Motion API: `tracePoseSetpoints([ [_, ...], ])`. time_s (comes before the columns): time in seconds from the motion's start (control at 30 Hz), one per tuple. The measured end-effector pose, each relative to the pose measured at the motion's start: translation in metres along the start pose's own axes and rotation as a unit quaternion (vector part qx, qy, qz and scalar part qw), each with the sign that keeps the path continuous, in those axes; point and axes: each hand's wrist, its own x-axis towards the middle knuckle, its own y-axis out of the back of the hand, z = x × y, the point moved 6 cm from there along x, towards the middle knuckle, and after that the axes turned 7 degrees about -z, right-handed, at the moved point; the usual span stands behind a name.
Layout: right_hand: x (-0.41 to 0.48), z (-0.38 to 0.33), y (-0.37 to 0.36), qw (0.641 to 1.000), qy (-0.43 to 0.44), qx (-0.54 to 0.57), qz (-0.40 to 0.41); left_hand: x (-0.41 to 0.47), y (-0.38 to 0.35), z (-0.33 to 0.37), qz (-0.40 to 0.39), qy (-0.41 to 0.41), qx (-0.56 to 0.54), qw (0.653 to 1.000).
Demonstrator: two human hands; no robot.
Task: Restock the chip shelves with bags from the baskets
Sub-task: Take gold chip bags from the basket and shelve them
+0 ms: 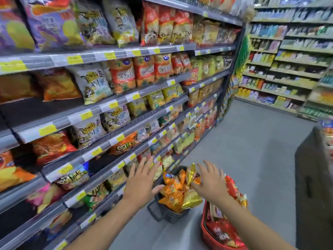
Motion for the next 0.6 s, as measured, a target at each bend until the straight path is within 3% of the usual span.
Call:
tracePoseSetpoints([
  [0.3, 0.047, 0.080, -0.035, 0.998, -0.049, 0.018, -0.041, 0.095, -0.055, 0.047, -0.054, -0.040, 0.002, 0.998],
  [0.6, 0.129, 0.112, -0.083, 0.989, -0.107, 0.018, -0.098, 0.207, -0.118, 0.038, -0.117, -0.077, -0.019, 0.990],
])
